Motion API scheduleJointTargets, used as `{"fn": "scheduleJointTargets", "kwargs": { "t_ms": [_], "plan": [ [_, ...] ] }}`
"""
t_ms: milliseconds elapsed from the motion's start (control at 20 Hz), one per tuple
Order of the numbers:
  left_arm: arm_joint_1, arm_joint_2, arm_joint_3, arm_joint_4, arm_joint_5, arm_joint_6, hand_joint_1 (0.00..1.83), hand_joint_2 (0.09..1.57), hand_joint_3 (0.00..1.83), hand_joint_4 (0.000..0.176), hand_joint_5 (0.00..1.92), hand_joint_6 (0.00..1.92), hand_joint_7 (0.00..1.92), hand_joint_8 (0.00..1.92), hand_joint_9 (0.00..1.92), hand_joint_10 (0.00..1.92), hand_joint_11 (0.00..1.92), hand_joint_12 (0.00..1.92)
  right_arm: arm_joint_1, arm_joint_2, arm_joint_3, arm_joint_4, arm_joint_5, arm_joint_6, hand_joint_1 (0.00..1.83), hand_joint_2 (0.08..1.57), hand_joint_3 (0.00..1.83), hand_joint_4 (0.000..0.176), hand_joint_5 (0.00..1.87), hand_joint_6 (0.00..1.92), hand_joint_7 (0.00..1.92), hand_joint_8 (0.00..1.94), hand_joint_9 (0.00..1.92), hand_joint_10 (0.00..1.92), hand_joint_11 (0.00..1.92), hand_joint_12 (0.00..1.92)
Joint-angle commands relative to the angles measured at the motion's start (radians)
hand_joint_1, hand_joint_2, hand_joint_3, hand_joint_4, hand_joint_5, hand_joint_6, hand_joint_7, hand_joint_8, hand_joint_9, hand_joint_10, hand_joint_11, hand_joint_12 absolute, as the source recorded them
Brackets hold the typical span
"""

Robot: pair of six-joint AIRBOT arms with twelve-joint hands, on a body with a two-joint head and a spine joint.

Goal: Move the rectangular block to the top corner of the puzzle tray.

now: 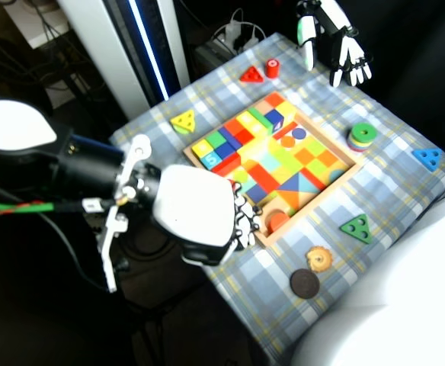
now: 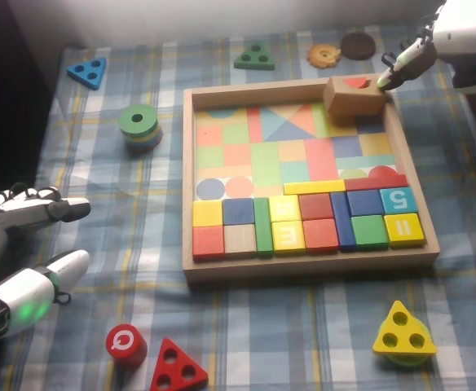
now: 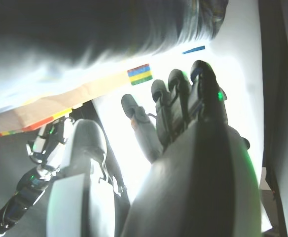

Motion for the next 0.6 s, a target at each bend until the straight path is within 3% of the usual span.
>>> {"fn": "scheduleJointTargets", "kwargs": {
  "t_ms": [0,50,150,200,250,350,400,450,500,550],
  "plan": [
    [-0.009,0.007,0.001,0.032,-0.117,-0.006,0.86,1.25,0.0,0.058,0.72,0.0,0.38,0.0,0.21,0.01,0.0,0.12,0.006,-0.005,0.007,0.026,-0.024,-0.006,1.31,1.26,0.01,0.029,0.49,0.0,0.72,1.49,1.16,1.92,1.29,1.92],
    [-0.009,0.007,0.001,0.032,-0.117,-0.006,0.86,1.25,0.0,0.048,0.72,0.0,0.39,0.0,0.22,0.01,0.0,0.18,0.006,-0.006,0.008,0.027,-0.024,-0.006,1.36,1.29,0.01,0.022,0.5,0.0,0.91,1.61,1.24,1.92,1.37,1.92],
    [-0.009,0.006,0.001,0.032,-0.117,-0.006,0.87,1.25,0.0,0.053,0.71,0.0,0.39,0.0,0.22,0.01,0.0,0.19,0.006,-0.006,0.007,0.027,-0.024,-0.006,1.31,1.27,0.0,0.032,0.47,0.0,0.71,1.5,1.23,1.92,1.36,1.92],
    [-0.009,0.006,0.001,0.032,-0.117,-0.006,0.87,1.24,0.0,0.054,0.72,0.0,0.39,0.0,0.23,0.01,0.0,0.14,0.006,-0.006,0.006,0.027,-0.024,-0.006,1.36,1.3,0.01,0.028,0.48,0.0,0.85,1.8,1.24,1.92,1.37,1.92],
    [-0.009,0.006,0.001,0.032,-0.116,-0.006,0.86,1.25,0.0,0.053,0.72,0.0,0.39,0.0,0.22,0.0,0.0,0.08,0.006,-0.006,0.006,0.027,-0.023,-0.006,1.39,1.3,0.01,0.015,0.48,0.0,0.86,1.86,1.21,1.92,1.32,1.92],
    [-0.009,0.006,0.001,0.033,-0.115,-0.006,0.86,1.25,0.0,0.059,0.72,0.0,0.39,0.0,0.22,0.0,0.0,0.11,0.006,-0.006,0.008,0.026,-0.024,-0.006,1.37,1.31,0.01,0.017,0.47,0.0,0.93,1.94,1.19,1.92,1.28,1.92],
    [-0.009,0.006,0.0,0.033,-0.116,-0.006,0.85,1.25,0.0,0.046,0.72,0.0,0.39,0.0,0.22,0.0,0.0,0.12,0.006,-0.006,0.01,0.026,-0.024,-0.006,1.39,1.31,0.0,0.003,0.47,0.0,1.01,1.94,1.25,1.92,1.33,1.92],
    [-0.009,0.006,0.0,0.033,-0.116,-0.006,0.85,1.24,0.0,0.045,0.72,0.0,0.39,0.0,0.22,0.0,0.0,0.16,0.006,-0.006,0.011,0.027,-0.024,-0.006,1.4,1.29,0.0,0.0,0.48,0.01,1.03,1.94,1.28,1.92,1.36,1.92],
    [-0.009,0.006,0.001,0.032,-0.116,-0.006,0.85,1.24,0.0,0.056,0.72,0.0,0.39,0.0,0.22,0.0,0.0,0.17,0.011,-0.006,0.011,0.027,-0.024,-0.006,1.38,1.3,0.0,0.012,0.48,0.0,1.04,1.94,1.29,1.92,1.37,1.92],
    [-0.009,0.006,0.001,0.032,-0.115,-0.006,0.86,1.25,0.0,0.052,0.72,0.0,0.4,0.0,0.23,0.01,0.0,0.23,0.019,-0.006,0.011,0.035,-0.024,-0.006,1.36,1.31,0.0,0.02,0.48,0.0,1.05,1.94,1.3,1.92,1.38,1.92]
  ]
}}
